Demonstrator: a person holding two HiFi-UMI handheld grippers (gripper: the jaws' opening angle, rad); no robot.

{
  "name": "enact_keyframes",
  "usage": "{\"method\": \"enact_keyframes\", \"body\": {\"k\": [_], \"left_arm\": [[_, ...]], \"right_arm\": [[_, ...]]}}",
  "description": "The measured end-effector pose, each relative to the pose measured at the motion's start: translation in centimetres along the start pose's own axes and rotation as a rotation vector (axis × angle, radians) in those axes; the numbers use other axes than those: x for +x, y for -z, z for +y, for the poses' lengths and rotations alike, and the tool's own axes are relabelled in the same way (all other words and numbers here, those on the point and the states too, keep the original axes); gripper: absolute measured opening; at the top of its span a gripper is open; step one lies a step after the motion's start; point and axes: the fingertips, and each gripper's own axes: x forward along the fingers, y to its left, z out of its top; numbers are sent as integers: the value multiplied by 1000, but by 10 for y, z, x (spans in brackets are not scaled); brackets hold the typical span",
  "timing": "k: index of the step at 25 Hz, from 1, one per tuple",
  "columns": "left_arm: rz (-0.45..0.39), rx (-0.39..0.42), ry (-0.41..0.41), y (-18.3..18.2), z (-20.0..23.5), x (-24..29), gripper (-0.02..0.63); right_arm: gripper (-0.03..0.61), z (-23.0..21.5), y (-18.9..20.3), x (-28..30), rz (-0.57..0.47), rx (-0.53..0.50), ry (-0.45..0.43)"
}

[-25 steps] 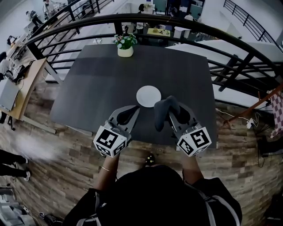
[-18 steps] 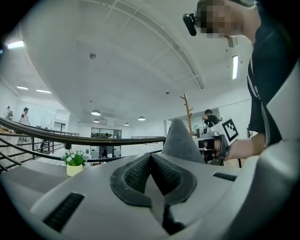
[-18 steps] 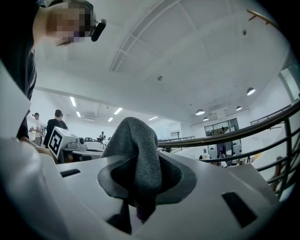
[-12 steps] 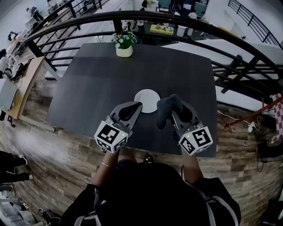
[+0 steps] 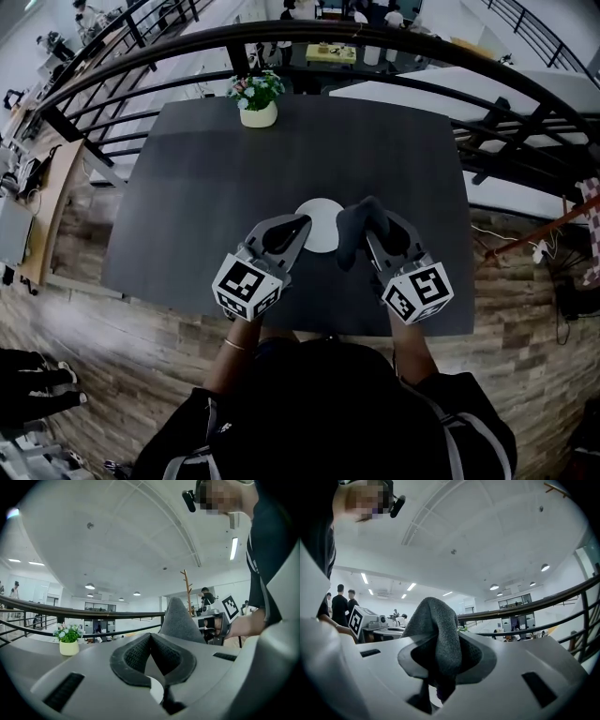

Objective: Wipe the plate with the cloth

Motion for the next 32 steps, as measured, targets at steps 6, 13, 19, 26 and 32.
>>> {"method": "enact_keyframes", "body": {"k": [6,13,19,26,32], "left_arm": [[33,-16,35,23,38,15,5],[43,-35,67,34,62,24,5],[78,-67,72,59,74,36,5],[130,-116,92,89,73,48,5],[147,-142,122,106,70,53,5]], "right_arm": [[86,-15,18,40,43,6,34],[86,-24,37,67,87,22,50],[87,-33,61,82,137,37,67],[86,-41,92,87,220,49,70],[87,-52,121,88,317,25,89]]}}
